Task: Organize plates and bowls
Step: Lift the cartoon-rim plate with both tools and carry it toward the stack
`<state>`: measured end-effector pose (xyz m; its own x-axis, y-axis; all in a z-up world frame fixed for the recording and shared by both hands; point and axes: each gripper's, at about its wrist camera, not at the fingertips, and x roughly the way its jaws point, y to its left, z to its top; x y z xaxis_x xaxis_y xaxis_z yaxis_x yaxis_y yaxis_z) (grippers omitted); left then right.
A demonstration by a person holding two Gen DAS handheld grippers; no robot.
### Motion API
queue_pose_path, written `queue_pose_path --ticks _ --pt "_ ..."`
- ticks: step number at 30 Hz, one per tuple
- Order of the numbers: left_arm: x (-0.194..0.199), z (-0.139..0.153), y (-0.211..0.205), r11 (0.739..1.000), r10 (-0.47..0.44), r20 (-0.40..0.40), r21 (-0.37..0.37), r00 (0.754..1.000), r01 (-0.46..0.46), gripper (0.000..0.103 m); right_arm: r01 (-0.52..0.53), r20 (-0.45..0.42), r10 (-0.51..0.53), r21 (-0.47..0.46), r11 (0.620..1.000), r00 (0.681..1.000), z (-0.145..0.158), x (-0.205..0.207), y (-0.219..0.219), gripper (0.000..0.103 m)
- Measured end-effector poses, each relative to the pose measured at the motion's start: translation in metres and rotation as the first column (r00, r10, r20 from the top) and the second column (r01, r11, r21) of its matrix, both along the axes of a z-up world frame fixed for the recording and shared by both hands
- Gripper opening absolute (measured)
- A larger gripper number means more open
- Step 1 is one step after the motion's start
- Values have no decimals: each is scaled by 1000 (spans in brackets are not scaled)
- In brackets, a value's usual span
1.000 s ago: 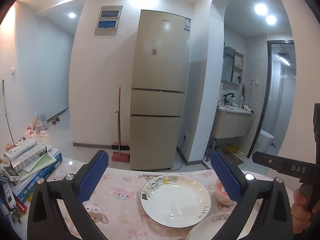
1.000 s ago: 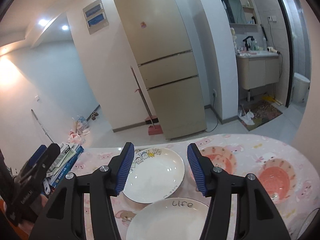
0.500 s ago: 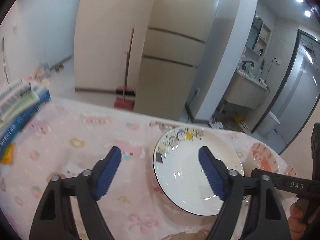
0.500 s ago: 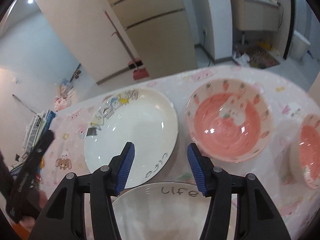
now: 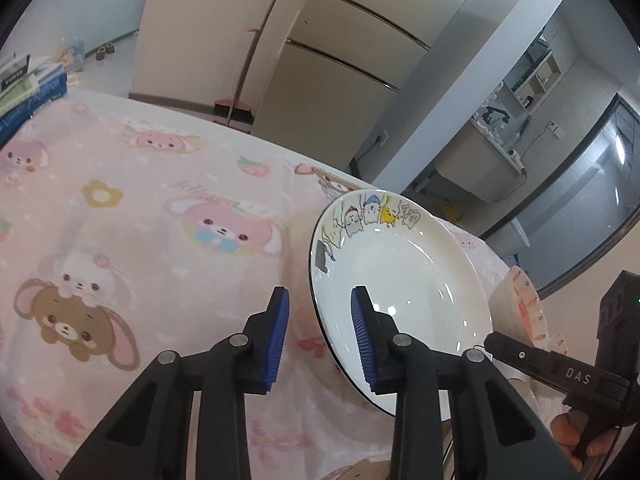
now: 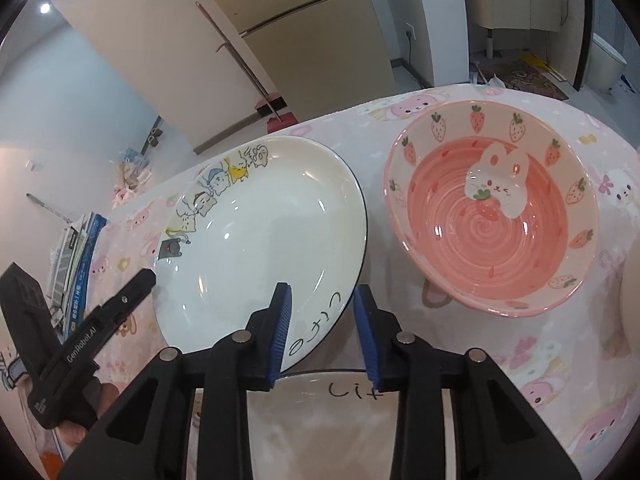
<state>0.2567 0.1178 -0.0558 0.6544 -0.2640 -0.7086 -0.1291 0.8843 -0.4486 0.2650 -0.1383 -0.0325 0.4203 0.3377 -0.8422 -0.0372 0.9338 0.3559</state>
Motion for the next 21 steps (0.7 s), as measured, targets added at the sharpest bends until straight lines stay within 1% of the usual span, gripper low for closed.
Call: queue_pose_path --ticks 3,4,5,7,10,11,16,17,18,19,21 --pt "1 -3 -3 999 -11 13 -35 1000 12 35 29 -22 -28 49 998 999 -10 4 -6 25" --pt "2 -4 -5 999 -17 6 -30 1000 17 35 36 -34 -33 73 997 999 -13 6 -8 24" --pt "3 -5 -7 1000 -18 0 -20 1000 18 35 43 -35 -41 79 996 999 -15 7 -9 21" --pt "4 -10 -7 1000 -13 -5 -14 1000 13 35 47 -28 -45 83 995 999 -17 8 -10 20" --pt "7 -18 -5 999 -10 -25 -49 1000 9 35 47 -16 -45 88 995 999 -20 9 -9 20" --pt "7 -20 -5 998 -2 -18 -62 1000 1 35 46 -11 -45 87 995 999 -21 10 -9 18" --pt "7 -21 -10 999 -18 -12 -47 1000 18 35 42 -2 -42 97 994 999 -25 12 -10 17" --pt "7 -21 -12 999 -20 -9 -46 1000 19 28 41 -2 -42 101 994 999 -26 13 -10 17" --pt "7 -21 -13 999 -26 -10 -43 1000 25 20 41 0 -41 105 994 999 -26 13 -11 14" --pt "7 -21 -15 999 -24 -19 -22 1000 24 17 39 2 -39 108 993 999 -27 14 -11 13" --pt "7 -18 -22 999 -34 -12 33 999 34 17 38 5 -39 110 993 999 -27 14 -12 12"
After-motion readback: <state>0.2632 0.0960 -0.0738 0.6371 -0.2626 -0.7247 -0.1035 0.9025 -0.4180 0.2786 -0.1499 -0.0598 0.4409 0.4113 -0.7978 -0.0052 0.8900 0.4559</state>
